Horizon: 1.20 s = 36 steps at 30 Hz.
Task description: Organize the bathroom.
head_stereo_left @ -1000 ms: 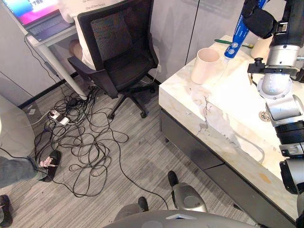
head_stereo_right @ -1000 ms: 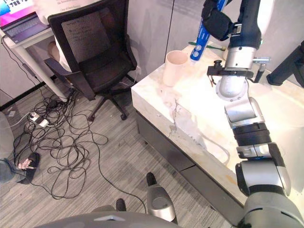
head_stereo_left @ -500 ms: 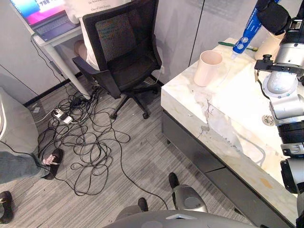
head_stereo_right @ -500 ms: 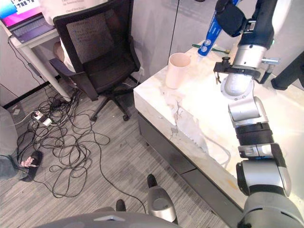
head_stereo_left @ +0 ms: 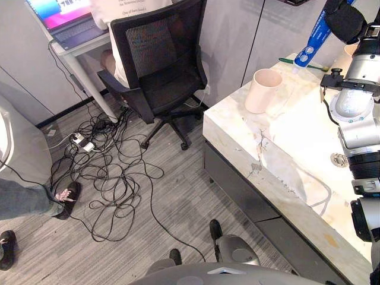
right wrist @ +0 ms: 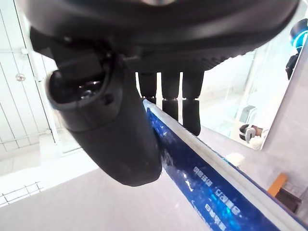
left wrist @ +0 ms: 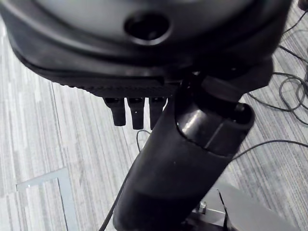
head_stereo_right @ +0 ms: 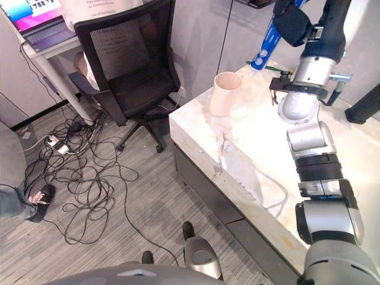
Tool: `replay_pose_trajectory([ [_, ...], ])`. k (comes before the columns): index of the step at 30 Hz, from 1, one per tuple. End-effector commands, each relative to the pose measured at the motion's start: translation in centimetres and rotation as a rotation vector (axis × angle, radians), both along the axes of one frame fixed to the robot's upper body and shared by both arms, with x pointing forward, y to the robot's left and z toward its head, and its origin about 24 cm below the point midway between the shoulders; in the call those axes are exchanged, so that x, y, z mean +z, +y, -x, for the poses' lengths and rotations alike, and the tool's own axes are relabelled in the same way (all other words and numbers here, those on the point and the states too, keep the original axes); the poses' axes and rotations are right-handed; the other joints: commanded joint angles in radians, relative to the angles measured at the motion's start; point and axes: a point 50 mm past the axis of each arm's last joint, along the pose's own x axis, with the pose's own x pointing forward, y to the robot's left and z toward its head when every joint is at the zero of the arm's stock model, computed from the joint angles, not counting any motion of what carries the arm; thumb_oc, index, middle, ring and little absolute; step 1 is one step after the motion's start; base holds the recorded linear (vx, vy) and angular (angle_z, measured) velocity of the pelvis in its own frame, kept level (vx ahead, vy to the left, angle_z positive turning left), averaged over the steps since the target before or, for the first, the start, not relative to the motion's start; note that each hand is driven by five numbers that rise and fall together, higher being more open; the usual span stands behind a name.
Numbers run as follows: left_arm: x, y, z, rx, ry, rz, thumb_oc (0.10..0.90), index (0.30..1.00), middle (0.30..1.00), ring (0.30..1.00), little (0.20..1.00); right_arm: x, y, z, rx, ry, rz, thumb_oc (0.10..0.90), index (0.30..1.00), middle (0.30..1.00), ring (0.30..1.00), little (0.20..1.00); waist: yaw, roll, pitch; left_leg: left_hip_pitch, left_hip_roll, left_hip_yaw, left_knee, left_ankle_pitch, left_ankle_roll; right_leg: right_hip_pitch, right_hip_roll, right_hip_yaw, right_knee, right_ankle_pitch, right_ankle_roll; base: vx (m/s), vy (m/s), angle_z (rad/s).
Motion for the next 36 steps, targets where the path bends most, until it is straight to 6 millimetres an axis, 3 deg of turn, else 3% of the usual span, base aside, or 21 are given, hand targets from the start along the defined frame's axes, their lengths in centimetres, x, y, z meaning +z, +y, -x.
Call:
replay_pose_trajectory([
  [1, 0.4, 0.9, -3.3, 0.097, -0.134, 0.008, 0.8, 0.9, 0.9, 0.9, 0.9, 4.8, -0.3, 1.2, 0.024, -0.234, -0.102, 0.4, 0.3, 0.3, 0.3, 0.3, 0.009, -0.048, -0.098, 0.033, 0.048, 0.076, 0.117, -0.044, 0.003, 0.024, -0.013, 0.085, 0.022, -0.099, 0.062, 0.04, -0.013, 0.05],
  [13, 0.3, 0.9, -2.8, 0.077, -0.134, 0.021, 0.8, 0.9, 0.9, 0.9, 0.9, 3.5, 0.0, 0.6, 0.031, -0.218, -0.128, 0.4, 0.3, 0.3, 0.3, 0.3, 0.008, -0.036, -0.087, 0.028, 0.063, 0.056, 0.124, -0.017, -0.012, 0.013, -0.007, 0.071, 0.054, -0.116, 0.052, 0.03, 0.007, 0.04],
  [36, 0.1, 0.0, -3.2, 0.102, -0.14, 0.029, 0.8, 0.9, 0.9, 0.9, 0.9, 1.2, 0.6, 0.0, 0.074, -0.152, -0.169, 0.4, 0.3, 0.3, 0.3, 0.3, -0.003, -0.039, -0.06, 0.005, 0.061, 0.057, 0.148, -0.038, -0.004, -0.007, -0.006, 0.086, 0.085, -0.128, 0.052, 0.01, 0.007, 0.0],
])
